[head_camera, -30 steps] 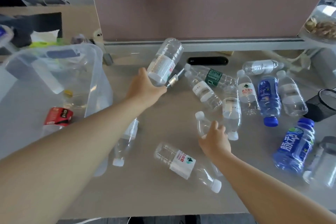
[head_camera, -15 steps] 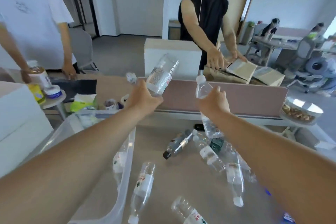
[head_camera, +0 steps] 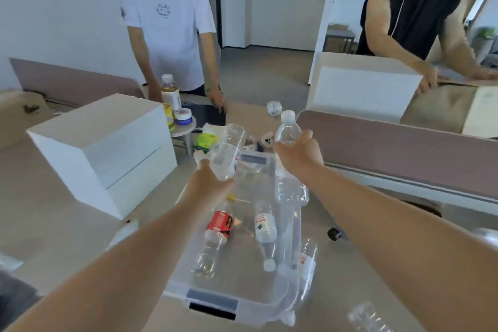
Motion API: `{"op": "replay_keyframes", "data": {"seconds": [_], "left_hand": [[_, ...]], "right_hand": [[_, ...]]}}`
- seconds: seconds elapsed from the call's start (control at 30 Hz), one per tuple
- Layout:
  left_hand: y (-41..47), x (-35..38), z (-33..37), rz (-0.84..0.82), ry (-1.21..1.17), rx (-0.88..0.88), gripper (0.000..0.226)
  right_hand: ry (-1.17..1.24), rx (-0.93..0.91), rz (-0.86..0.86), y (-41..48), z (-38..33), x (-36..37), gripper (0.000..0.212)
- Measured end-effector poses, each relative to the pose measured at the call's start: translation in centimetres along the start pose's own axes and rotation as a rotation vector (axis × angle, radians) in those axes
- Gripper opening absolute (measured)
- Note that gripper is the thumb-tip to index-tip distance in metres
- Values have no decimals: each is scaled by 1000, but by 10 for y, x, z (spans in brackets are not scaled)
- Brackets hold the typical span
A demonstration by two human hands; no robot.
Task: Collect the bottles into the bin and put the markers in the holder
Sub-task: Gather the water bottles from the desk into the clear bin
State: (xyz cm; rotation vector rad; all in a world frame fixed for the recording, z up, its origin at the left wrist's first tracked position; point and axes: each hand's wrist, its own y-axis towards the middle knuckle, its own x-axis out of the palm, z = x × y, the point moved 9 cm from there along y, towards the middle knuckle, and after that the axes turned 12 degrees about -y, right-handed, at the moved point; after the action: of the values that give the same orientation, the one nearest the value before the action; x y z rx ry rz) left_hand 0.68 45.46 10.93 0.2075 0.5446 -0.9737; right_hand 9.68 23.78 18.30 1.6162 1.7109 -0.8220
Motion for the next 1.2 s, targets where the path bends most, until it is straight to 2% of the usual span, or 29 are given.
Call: {"op": "replay_keyframes", "data": {"seconds": [0.1,0.2,0.33,0.4,0.53,0.63,0.7,0.8,0.97,1.03,1.13,1.2], "left_hand": [[-4,17,-57,-50,85,-93,71],[-9,43,-101,-122,275,-161,73],[-27,76,-139,-319,449,-224,91],[-30,85,-148,-397,505,-267,91],[-20,78,-138,-379,367,-314,79],[-5,52,-116,-286,280,-251,63],[4,33,-101,-226,194,-210,52],[5,17,-86,-228,116,-145,50],[-8,11,-75,-251,142,-51,47],[-9,13,-73,-260,151,-49,44],[-8,19,-57,-283,141,-36,40],[-12,29,-36,-318,123,-18,43]], "right_hand": [[-15,30,-81,-6,6,59,62],[2,96,-180,-15,25,113,68],[-53,180,-247,-29,59,155,57],[-73,198,-247,-28,70,159,55],[-79,256,-215,-12,78,152,58],[-158,269,-225,-8,72,152,67],[-196,273,-244,-10,70,159,66],[-230,276,-301,-25,73,180,66],[-316,303,-456,-62,97,218,70],[-321,281,-426,-63,92,208,61],[-383,142,-331,-51,68,169,43],[-300,92,-244,-44,56,132,45]]}}
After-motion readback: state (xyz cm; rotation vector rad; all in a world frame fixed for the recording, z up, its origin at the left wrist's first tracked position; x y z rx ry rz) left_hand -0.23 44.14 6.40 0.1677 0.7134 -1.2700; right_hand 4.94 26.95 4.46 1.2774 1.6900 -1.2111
